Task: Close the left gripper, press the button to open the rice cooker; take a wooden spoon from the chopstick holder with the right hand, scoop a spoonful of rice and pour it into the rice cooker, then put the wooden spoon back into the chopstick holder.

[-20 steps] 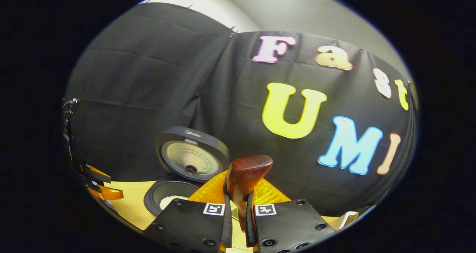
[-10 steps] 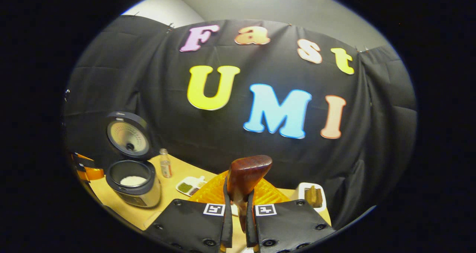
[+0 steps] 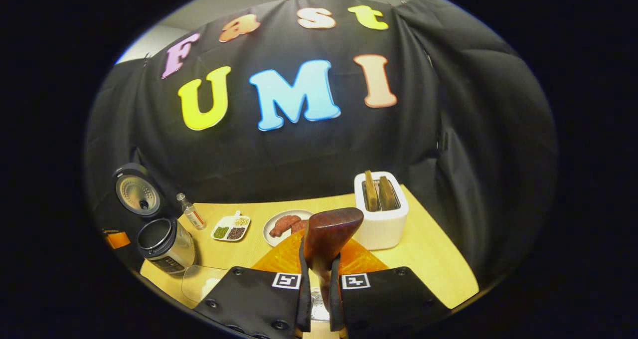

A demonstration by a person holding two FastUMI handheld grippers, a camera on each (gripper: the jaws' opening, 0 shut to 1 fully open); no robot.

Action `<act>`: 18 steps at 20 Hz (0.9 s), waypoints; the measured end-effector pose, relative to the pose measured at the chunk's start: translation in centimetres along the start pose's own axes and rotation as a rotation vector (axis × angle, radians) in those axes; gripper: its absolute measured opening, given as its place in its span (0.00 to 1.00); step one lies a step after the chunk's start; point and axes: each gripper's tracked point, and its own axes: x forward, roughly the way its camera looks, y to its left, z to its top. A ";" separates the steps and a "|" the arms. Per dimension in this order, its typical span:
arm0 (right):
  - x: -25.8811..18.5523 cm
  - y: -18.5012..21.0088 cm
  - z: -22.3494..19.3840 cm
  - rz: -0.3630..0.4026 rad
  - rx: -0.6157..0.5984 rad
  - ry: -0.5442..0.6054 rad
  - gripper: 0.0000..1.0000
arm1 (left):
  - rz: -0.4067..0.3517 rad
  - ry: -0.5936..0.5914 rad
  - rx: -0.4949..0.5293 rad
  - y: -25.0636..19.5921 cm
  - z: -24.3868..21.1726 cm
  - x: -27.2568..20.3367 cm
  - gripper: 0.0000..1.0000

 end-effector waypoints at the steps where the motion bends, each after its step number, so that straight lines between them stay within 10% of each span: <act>1: -0.2 0.2 -0.7 -0.002 0.049 0.024 0.16 | 0.007 0.002 -0.008 -0.4 0.1 -0.3 0.95; 17: -0.9 2.7 -4.2 -0.005 0.319 0.180 0.17 | 0.109 -0.020 0.009 3.8 3.9 -2.0 0.95; 18: -1.1 2.4 -3.9 -0.020 0.310 0.162 0.29 | 0.112 -0.040 0.011 4.6 4.9 -1.7 0.94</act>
